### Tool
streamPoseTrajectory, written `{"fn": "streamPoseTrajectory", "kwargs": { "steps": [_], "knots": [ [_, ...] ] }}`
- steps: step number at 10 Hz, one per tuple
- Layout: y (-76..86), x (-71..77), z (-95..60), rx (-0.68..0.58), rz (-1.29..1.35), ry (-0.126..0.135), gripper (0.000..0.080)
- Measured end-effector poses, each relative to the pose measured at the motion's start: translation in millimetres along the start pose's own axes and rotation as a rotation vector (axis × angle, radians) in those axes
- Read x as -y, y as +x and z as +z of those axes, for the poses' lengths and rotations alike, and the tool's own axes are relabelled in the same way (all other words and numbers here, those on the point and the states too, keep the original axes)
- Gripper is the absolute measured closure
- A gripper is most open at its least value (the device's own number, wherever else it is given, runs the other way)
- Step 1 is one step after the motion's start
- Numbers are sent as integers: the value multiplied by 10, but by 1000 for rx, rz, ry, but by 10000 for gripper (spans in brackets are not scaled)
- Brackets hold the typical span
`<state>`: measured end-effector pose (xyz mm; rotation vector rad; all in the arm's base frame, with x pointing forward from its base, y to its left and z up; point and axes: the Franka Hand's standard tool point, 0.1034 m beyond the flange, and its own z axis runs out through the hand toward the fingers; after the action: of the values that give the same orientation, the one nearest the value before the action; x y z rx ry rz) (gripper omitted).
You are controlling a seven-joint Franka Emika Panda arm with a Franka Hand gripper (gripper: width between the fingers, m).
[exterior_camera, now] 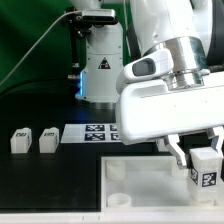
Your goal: Assemble one leg
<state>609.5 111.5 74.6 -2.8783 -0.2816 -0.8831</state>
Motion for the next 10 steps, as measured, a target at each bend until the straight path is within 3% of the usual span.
{"fn": "streamPoseTrajectory", "kwargs": {
  "steps": [2,4,5,6,10],
  "knots": [
    [-14,2,10,10,0,3,508],
    [-18,1,12,10,1,3,225],
    [-19,1,13,11,1,3,225],
    [-20,1,14,11,1,3,165],
    [-23,1,15,11,1,3,151]
  ]
}}
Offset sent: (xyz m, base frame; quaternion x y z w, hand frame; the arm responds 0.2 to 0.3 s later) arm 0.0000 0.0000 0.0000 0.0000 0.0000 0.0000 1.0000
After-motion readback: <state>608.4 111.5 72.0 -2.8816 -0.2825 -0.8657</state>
